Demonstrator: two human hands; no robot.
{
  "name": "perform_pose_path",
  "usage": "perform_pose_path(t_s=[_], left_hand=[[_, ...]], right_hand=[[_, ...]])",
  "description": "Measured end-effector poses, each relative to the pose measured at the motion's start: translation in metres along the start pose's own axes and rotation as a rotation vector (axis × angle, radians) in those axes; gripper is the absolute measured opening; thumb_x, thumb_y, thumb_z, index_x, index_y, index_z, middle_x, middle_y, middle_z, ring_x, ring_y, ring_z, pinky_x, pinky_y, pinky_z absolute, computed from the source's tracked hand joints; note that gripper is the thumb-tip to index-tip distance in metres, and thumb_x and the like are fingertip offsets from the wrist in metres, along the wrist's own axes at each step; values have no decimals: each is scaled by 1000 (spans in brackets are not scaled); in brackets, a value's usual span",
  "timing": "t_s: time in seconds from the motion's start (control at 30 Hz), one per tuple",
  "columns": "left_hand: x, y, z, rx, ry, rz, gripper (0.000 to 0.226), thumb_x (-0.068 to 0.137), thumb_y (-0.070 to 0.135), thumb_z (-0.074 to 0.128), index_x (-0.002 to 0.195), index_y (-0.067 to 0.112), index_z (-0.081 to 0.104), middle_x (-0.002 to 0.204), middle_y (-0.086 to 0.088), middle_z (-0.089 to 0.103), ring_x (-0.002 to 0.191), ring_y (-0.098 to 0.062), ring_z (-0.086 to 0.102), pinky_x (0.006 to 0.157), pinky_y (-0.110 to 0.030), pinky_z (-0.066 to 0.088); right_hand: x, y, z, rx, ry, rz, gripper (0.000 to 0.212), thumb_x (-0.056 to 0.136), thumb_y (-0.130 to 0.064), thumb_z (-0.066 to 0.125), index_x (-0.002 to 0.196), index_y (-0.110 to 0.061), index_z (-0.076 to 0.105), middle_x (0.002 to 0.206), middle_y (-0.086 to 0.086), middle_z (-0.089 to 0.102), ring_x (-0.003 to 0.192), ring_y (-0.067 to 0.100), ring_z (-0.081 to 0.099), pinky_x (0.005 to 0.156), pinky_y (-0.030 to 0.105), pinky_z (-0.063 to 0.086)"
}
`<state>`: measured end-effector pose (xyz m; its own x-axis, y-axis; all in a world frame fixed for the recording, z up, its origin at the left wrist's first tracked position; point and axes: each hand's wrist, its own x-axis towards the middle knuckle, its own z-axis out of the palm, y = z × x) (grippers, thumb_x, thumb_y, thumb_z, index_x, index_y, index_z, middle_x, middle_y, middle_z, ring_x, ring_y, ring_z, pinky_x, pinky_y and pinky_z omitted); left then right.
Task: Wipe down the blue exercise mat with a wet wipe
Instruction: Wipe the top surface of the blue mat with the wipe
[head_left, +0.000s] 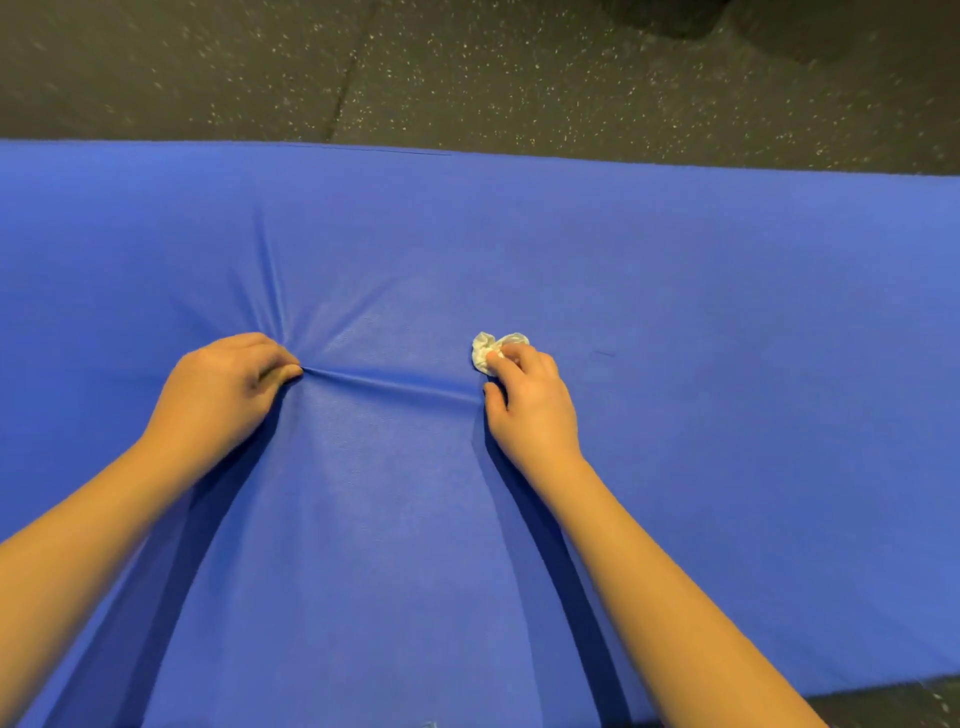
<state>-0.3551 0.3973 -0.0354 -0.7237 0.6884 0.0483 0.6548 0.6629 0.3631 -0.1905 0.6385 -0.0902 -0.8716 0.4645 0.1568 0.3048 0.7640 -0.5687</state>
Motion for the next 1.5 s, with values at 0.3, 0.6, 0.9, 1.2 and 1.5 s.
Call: perform_pose_path(t_s=[0.3, 0.6, 0.9, 1.2, 1.5], left_hand=[[-18, -47, -14, 68, 39, -162, 9, 90, 11, 65, 88, 6, 72, 91, -9, 70, 88, -35, 63, 73, -42, 46], [-41, -45, 17, 180, -189, -307, 24, 95, 19, 56, 103, -2, 64, 113, -19, 60, 104, -39, 56, 80, -49, 47], [-100, 30, 62, 97, -326, -285, 64, 100, 47, 34, 153, 13, 19, 162, -4, 5, 149, -21, -1, 117, -47, 1], [-103, 42, 67, 130, -369, -316, 69, 99, 55, 28, 154, 17, 14, 162, -1, -1, 149, -19, -5, 119, -46, 0], [-122, 69, 72, 73, -379, -204, 94, 76, 68, -4, 154, 19, 16, 161, 3, 3, 148, -14, -3, 119, -42, -2]], right_hand=[[-13, -52, 17, -1, -165, -65, 22, 86, -12, 55, 104, -5, 66, 117, 8, 58, 97, 33, 53, 69, 42, 50], [-48, -60, 28, -66, -279, -73, 21, 90, -14, 54, 107, -6, 64, 122, 6, 54, 102, 31, 49, 68, 33, 39], [-60, -36, 16, -159, -158, 32, 26, 79, -12, 65, 104, -6, 65, 114, 9, 61, 92, 35, 56, 68, 36, 40], [-79, -26, -5, -194, -206, -97, 7, 73, -3, 68, 77, -9, 67, 86, 7, 64, 65, 30, 54, 55, 28, 35], [-101, -40, -30, -113, -473, -22, 22, 95, -15, 51, 88, -5, 69, 86, 9, 53, 79, 30, 52, 63, 40, 47]])
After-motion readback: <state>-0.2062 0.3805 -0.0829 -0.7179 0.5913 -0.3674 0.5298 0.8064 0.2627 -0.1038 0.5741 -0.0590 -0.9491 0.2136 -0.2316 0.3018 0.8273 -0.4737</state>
